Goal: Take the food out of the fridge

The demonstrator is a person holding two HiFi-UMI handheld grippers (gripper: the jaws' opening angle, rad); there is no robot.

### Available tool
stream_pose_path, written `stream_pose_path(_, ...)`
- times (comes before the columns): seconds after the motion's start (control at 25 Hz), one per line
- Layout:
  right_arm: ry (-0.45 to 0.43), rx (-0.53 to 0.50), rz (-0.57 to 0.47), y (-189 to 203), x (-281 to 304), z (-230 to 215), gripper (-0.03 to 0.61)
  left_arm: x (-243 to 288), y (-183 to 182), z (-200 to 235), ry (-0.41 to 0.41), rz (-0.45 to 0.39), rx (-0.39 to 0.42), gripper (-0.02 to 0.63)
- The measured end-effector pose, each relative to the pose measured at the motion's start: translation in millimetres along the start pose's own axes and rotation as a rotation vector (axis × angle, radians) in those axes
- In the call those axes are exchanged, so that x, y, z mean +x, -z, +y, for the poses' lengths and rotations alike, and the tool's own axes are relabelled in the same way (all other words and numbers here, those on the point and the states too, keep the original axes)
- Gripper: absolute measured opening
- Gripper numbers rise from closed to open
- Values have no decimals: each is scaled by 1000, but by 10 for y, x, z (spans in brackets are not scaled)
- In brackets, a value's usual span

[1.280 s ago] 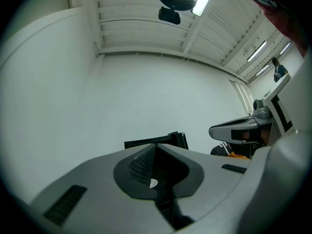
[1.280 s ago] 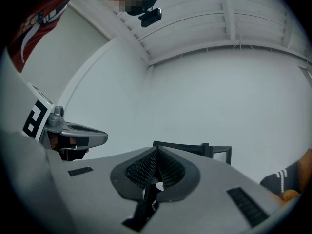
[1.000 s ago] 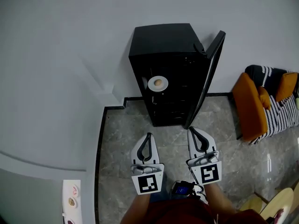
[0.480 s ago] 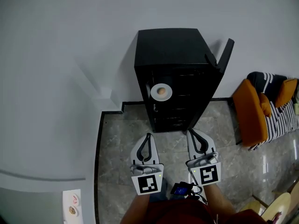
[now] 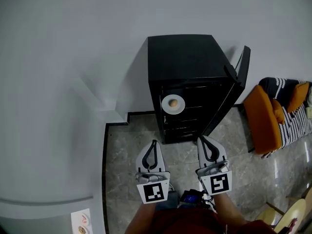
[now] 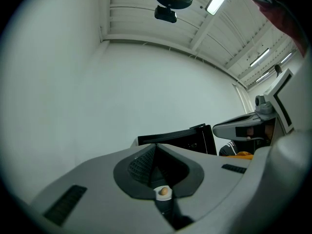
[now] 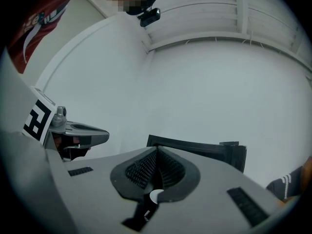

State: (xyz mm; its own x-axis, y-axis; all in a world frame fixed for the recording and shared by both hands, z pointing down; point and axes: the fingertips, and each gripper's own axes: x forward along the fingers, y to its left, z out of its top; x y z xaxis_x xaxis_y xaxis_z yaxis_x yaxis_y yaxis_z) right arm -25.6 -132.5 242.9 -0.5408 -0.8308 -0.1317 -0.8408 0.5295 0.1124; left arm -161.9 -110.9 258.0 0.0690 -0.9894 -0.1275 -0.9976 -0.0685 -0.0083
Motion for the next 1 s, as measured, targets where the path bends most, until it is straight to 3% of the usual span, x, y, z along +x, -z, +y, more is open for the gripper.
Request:
stream_pose_path(0.52, -6, 8, -29, -18, 271, -42, 21, 283, -25, 79, 33, -11, -8, 14)
stream_pose_path(1.0, -66, 16, -21, 58, 342, -328, 21, 465, -9, -89, -31, 1, 19, 14)
